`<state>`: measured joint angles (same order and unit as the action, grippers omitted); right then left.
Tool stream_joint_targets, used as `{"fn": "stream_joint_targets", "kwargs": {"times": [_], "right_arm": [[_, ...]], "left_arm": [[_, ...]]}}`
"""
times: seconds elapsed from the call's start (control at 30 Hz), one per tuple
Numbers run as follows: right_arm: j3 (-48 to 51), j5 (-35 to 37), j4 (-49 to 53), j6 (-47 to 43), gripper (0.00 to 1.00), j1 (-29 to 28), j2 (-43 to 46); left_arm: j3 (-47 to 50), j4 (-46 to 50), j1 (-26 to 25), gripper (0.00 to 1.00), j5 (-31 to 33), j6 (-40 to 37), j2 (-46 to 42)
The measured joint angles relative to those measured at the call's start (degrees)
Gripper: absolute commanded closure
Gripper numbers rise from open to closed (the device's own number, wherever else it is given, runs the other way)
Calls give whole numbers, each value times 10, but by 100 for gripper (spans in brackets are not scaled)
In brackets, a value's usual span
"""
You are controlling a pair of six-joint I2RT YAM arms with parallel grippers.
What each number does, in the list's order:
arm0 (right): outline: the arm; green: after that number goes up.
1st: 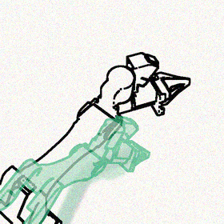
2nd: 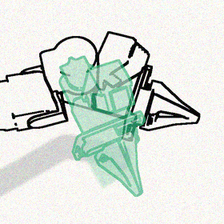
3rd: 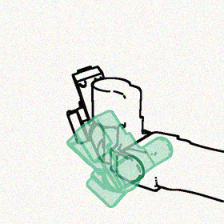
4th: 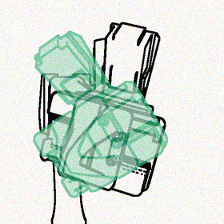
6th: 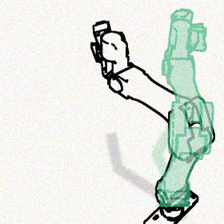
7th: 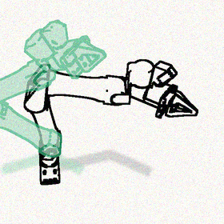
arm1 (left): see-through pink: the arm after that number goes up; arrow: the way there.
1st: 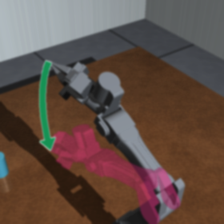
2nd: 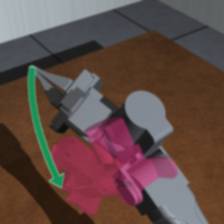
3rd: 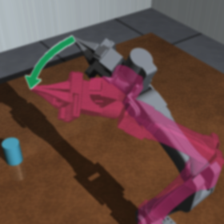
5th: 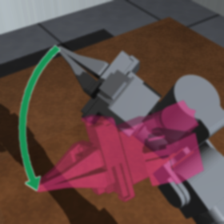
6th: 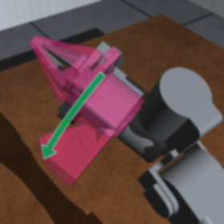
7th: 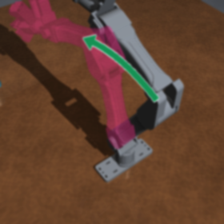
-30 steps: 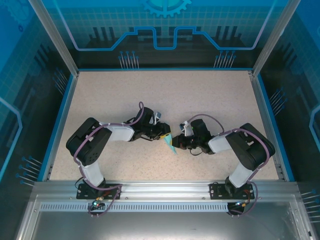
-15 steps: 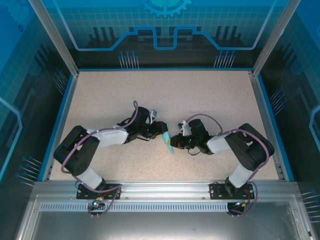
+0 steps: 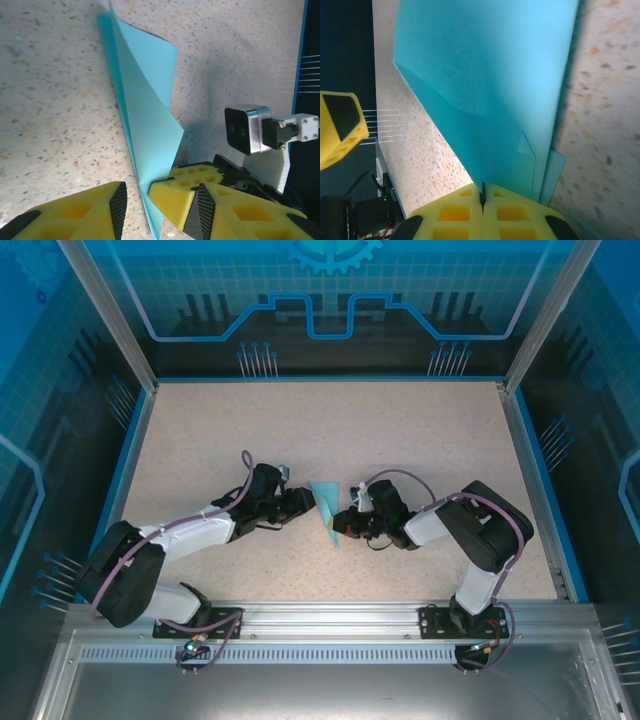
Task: Fold a paper plane with a square sheet of paper (pick it up from the middle)
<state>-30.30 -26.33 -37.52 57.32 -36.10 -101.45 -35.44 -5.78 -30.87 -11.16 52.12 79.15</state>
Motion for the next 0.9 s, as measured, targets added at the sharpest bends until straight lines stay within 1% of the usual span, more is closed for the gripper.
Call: {"fn": "stream_joint_targets", "kwargs": {"times": [0.13, 0.5, 0.67, 0.9], "right_arm": [[-8, 7, -12, 12, 96, -9, -7], [-1, 21, -41, 40, 95, -9, -14], [6, 4, -75, 61, 95, 4, -37], [10, -9, -96, 78, 94, 12, -44]], "left_arm": [[4, 7, 3, 54, 3, 0, -7], [4, 8, 3, 55, 2, -2, -14], [4, 3, 3, 55, -3, -2, -7], [4, -19, 3, 56, -32, -2, 21]]}}
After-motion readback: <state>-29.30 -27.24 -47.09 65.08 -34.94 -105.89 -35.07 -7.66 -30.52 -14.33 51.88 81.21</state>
